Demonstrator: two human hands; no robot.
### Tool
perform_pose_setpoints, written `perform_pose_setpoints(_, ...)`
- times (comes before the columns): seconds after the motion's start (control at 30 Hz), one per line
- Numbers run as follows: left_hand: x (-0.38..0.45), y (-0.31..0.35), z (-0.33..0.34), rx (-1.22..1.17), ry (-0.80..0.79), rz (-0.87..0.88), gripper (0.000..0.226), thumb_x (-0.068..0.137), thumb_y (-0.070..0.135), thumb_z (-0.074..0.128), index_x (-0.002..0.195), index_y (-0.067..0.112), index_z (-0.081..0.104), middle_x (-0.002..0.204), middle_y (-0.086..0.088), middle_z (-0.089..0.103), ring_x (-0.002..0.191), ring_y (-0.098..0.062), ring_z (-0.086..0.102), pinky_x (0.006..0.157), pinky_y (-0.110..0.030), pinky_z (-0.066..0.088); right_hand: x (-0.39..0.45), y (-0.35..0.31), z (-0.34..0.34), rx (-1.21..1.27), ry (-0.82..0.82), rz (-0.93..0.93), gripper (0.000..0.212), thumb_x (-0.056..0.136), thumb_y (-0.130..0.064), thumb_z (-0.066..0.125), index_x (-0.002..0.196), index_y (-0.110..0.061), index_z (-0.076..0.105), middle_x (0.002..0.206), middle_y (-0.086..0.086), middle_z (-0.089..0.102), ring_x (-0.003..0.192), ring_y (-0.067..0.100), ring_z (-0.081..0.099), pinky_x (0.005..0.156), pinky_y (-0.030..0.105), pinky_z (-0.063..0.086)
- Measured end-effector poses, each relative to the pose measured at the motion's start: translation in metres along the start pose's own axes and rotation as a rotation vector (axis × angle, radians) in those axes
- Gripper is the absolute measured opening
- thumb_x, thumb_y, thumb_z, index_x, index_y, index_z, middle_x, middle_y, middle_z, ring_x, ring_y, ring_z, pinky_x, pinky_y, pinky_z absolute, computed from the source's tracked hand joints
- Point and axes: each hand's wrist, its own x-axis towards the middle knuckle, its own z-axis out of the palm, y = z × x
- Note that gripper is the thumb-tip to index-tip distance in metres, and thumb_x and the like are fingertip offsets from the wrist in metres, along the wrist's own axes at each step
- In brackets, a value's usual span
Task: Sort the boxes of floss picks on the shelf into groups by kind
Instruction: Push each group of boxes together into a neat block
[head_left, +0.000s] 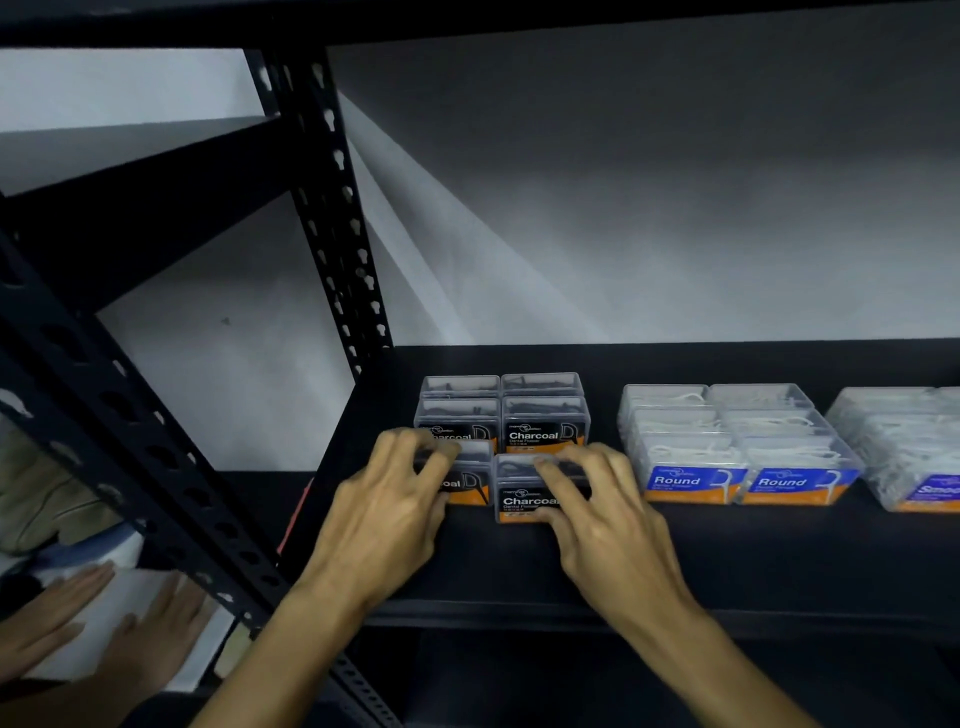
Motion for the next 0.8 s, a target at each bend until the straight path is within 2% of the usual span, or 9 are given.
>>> perform_pose_setpoints(0.17, 0.008, 0.001, 0.007, -0.011, 0.007, -0.017, 0.058, 0.067, 0.016, 0.085, 0.119, 0.014, 0.061, 0.115, -0.006, 0.055, 0.101, -0.017, 0.052, 0.038, -0.02, 0.041, 0.003, 0.001, 0.007, -0.025, 0.006, 0.049, 0.048, 0.068, -0.013, 0.083, 0.112, -0.01, 0.066, 0.113, 0.006, 0.06, 0.111, 0.022, 0.047, 0.055, 0.025, 0.054)
perform_pose_setpoints(0.37, 0.012, 0.0, 0.011, -0.039, 0.008, -0.024, 0.058, 0.068, 0.014, 0.084, 0.121, 0.014, 0.059, 0.118, -0.008, 0.055, 0.101, -0.022, 0.06, 0.039, -0.022, 0.045, 0.007, 0.004, 0.013, -0.008, -0.002, 0.085, 0.049, 0.068, -0.008, 0.082, 0.113, -0.01, 0.064, 0.115, 0.008, 0.059, 0.113, 0.023, 0.046, 0.061, 0.026, 0.056)
perform_pose_setpoints(0.67, 0.014, 0.0, 0.014, -0.046, 0.003, -0.037, 0.056, 0.071, 0.015, 0.082, 0.122, 0.014, 0.059, 0.119, -0.007, 0.054, 0.102, -0.019, 0.057, 0.041, -0.019, 0.04, 0.012, 0.009, 0.02, -0.003, -0.037, 0.138, 0.052, 0.069, -0.01, 0.08, 0.118, -0.012, 0.062, 0.124, 0.014, 0.052, 0.121, 0.026, 0.042, 0.063, 0.027, 0.056)
perform_pose_setpoints(0.8, 0.013, 0.0, 0.014, -0.045, 0.007, -0.04, 0.057, 0.072, 0.015, 0.082, 0.124, 0.014, 0.058, 0.12, -0.008, 0.054, 0.102, -0.02, 0.058, 0.041, -0.022, 0.046, 0.014, 0.008, 0.021, 0.016, -0.032, 0.147, 0.05, 0.073, -0.012, 0.078, 0.12, -0.01, 0.061, 0.127, 0.015, 0.051, 0.123, 0.028, 0.043, 0.068, 0.029, 0.058)
